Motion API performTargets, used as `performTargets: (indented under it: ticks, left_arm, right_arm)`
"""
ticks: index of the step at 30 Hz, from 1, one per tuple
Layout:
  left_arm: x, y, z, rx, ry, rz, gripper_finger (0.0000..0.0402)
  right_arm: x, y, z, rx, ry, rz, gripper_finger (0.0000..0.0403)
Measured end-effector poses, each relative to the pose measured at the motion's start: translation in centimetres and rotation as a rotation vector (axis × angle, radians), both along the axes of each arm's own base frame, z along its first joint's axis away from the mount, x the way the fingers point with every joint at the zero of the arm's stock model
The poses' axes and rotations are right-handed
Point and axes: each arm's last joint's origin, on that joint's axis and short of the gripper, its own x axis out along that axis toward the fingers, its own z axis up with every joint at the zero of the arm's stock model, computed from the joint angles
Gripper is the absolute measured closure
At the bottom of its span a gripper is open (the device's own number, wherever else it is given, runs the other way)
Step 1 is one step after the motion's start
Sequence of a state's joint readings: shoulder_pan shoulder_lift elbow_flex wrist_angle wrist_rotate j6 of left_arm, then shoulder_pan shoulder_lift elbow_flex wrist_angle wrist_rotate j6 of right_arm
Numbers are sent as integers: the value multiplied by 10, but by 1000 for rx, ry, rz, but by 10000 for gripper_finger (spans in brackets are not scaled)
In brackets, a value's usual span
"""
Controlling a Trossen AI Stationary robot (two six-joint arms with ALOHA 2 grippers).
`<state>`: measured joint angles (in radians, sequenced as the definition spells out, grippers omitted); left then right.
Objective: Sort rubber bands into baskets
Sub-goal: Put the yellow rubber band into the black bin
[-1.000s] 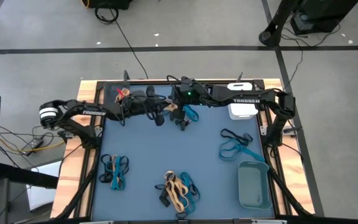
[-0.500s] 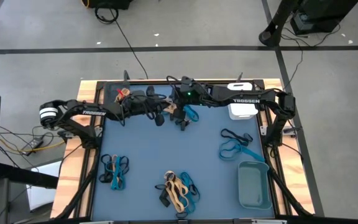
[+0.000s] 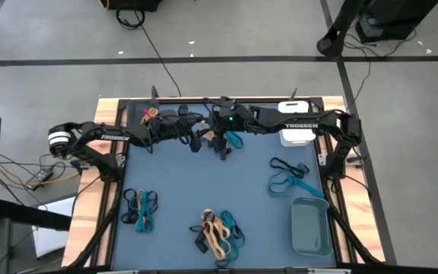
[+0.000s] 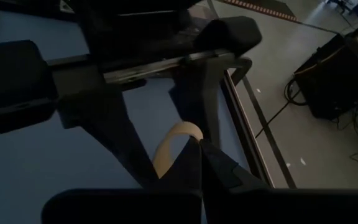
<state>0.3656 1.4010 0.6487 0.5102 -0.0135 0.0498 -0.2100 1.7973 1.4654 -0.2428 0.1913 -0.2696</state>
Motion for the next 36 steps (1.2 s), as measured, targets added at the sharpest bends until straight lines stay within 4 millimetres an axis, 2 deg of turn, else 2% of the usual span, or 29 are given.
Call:
performTargets:
  ticks: [2, 4, 7, 10, 12, 18, 23, 29, 34, 36]
  left_arm:
    - [0, 0, 0, 0, 2, 0, 188]
    - [0, 0, -1, -2, 10, 0, 211]
    - [-1, 0, -2, -9, 21, 0, 275]
    - [-1, 0, -2, -14, 24, 4, 360]
    - [-2, 2, -2, -20, 21, 11, 388]
    - [-9, 12, 3, -18, 5, 114, 398]
    - [-19, 14, 22, -3, -68, 141, 399]
    - [-22, 8, 42, -24, -153, 47, 400]
    - [-21, -1, 63, -137, -250, -43, 400]
    - [-24, 1, 66, -134, -193, 5, 400]
  right_arm:
    - [0, 1, 0, -3, 0, 3, 401]
    - [0, 0, 0, -3, 0, 3, 400]
    - [0, 0, 0, -3, 0, 2, 400]
    - [-1, -2, 0, 3, 5, -9, 398]
    - [-2, -4, -2, 23, 15, -19, 391]
    - [-13, -13, -13, 111, 123, -96, 343]
    - [-22, -26, -38, 157, 151, -125, 290]
    - [-33, -35, -75, 205, 71, -113, 231]
    - [-41, -35, -92, 212, 77, -120, 193]
    - [-42, -35, -95, 213, 83, -121, 184]
